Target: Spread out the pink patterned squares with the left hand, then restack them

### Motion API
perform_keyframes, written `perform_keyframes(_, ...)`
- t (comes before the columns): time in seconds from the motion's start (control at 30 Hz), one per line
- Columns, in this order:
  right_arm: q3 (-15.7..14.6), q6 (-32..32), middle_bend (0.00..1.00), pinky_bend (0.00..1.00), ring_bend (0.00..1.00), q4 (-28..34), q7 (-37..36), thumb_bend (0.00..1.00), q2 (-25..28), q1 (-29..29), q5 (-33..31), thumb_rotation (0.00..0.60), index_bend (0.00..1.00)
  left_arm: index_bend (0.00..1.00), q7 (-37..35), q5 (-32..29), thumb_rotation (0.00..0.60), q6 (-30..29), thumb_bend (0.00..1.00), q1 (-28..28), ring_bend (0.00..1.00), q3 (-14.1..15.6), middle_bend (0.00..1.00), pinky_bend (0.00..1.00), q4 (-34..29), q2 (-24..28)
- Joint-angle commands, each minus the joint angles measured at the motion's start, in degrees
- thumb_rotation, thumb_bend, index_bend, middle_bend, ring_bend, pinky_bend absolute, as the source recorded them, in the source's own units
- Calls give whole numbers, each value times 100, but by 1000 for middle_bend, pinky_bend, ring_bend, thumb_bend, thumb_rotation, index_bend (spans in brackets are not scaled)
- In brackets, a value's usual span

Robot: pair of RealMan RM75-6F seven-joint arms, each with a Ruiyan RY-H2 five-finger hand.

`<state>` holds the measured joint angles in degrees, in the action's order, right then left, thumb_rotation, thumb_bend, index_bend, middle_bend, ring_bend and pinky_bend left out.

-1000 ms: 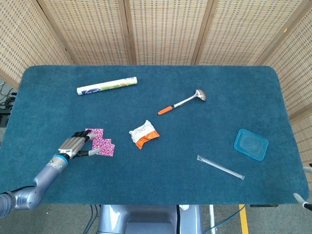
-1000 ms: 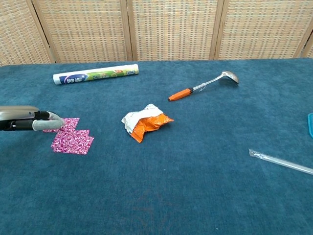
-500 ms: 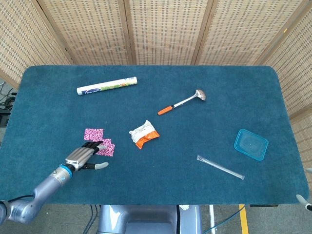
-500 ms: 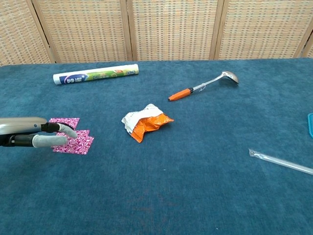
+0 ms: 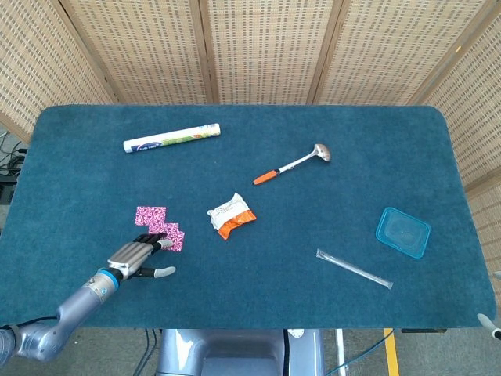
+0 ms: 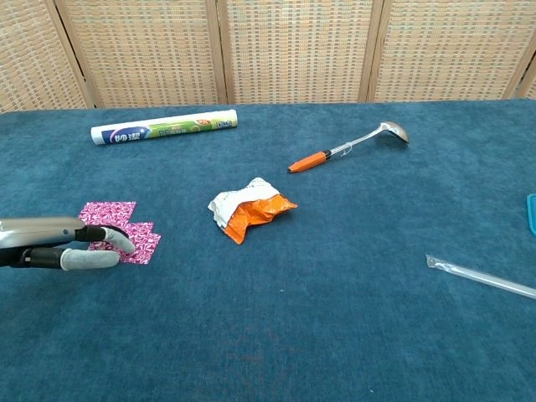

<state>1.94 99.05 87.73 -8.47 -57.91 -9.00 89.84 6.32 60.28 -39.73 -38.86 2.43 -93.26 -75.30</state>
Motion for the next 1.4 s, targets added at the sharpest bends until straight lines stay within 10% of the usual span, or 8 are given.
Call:
perform_keyframes(0.03,-2,-3,256,0,0,-2,-2,12,-3,-4,-5,600,296,123,49,-50,39,26,0,-25,0,6,0,0,29,-41)
perform_keyframes(1.4,19,-53,256,0,0,-10,-34,12,1,25,8,600,296,123,121,476,39,-440,0,527,0,519,0,0,-517,712)
